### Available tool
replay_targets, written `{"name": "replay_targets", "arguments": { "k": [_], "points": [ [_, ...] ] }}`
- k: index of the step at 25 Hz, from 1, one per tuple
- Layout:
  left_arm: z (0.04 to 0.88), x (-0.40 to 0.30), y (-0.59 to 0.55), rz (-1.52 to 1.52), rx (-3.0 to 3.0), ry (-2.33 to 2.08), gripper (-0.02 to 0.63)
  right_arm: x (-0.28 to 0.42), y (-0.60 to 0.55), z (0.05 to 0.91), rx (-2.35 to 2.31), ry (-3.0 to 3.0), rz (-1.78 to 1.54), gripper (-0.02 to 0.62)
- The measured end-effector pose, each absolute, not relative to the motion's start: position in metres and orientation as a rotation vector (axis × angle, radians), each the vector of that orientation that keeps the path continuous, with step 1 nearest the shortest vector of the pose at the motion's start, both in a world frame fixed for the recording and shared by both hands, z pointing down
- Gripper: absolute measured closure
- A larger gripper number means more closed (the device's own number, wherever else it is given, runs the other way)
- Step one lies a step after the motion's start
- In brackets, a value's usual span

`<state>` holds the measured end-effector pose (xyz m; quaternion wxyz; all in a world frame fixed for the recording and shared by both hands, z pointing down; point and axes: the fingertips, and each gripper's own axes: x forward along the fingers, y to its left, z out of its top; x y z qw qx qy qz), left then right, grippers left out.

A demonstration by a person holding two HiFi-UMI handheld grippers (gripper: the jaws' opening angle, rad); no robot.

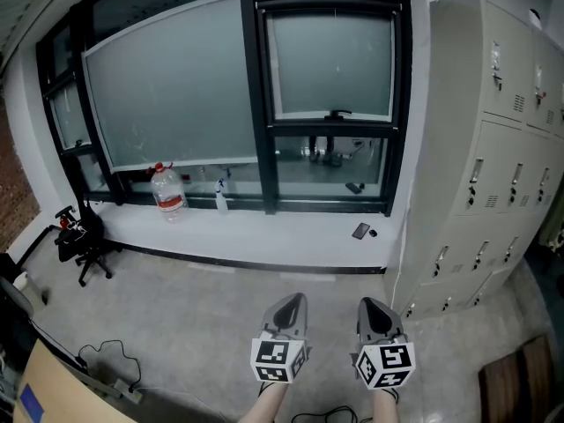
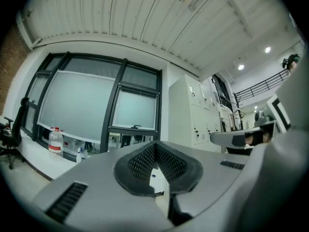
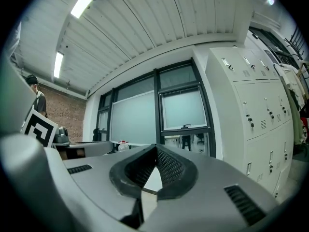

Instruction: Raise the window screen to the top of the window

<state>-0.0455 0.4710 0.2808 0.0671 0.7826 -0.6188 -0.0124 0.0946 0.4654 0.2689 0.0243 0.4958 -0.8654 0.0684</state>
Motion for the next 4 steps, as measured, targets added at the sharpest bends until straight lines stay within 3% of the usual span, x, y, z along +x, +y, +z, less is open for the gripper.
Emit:
{"name": "replay_targets", "arguments": {
  "k": [4],
  "points": [
    [0.2825, -0.0443, 0.4702, -0.033, 2.356, -1.869, 0.603, 0.0953, 0.4636, 0.2692, 1.529, -2.677, 0.200, 0.589]
  ]
}}
